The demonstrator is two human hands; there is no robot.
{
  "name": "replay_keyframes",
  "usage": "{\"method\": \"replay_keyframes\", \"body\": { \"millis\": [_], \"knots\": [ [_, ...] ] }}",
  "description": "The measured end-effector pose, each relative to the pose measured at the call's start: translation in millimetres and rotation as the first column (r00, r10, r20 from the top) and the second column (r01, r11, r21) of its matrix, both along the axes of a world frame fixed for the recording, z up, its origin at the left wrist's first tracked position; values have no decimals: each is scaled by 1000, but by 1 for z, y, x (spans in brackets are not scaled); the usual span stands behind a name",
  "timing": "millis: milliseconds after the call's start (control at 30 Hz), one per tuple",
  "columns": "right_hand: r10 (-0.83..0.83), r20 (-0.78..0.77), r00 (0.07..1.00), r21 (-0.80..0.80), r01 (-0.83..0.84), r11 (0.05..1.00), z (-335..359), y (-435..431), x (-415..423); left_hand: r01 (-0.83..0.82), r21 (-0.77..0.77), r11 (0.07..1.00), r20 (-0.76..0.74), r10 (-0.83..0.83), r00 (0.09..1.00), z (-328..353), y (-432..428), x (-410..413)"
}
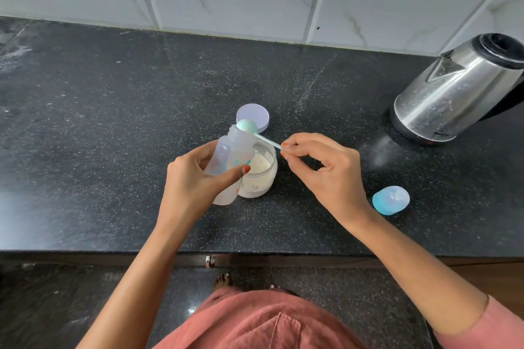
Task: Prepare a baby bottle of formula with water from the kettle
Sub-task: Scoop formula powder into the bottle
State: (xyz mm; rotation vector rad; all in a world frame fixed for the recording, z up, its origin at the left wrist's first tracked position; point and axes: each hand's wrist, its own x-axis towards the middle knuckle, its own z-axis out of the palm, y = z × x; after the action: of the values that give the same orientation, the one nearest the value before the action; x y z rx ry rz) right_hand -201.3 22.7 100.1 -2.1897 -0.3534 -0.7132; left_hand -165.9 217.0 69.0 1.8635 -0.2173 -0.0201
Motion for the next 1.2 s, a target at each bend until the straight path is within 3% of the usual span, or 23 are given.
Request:
{"method": "replay_keyframes", "body": {
  "millis": [433, 500, 600, 667, 833, 1000, 1200],
  "knots": [
    [25, -3, 1000, 34, -25, 999, -1, 0, 0, -7, 1, 1000, -9, 7, 1000, 1, 0, 0],
    [25, -88, 996, 169, -10, 986, 0, 0, 1, -5, -4, 1000, -10, 5, 1000, 0, 0, 0],
    [60, -258, 964, 449, 65, 891, 6, -1, 5, -5, -5, 1000, -9, 5, 1000, -1, 1, 1],
    [86, -289, 953, 518, 80, 852, 7, -4, 7, -7, 11, 1000, 4, 7, 1000, -1, 1, 1],
    [69, -269, 961, 502, 79, 862, 6, -5, 5, -15, 40, 999, 21, 14, 1000, -1, 1, 2],
    [48, -213, 976, 278, 13, 961, -4, 1, -2, -33, 55, 998, 32, 31, 999, -1, 1, 2],
    [53, -222, 974, 272, 9, 962, -6, -2, -2, -58, 104, 993, 44, 54, 998, -2, 2, 3]
  ]
}}
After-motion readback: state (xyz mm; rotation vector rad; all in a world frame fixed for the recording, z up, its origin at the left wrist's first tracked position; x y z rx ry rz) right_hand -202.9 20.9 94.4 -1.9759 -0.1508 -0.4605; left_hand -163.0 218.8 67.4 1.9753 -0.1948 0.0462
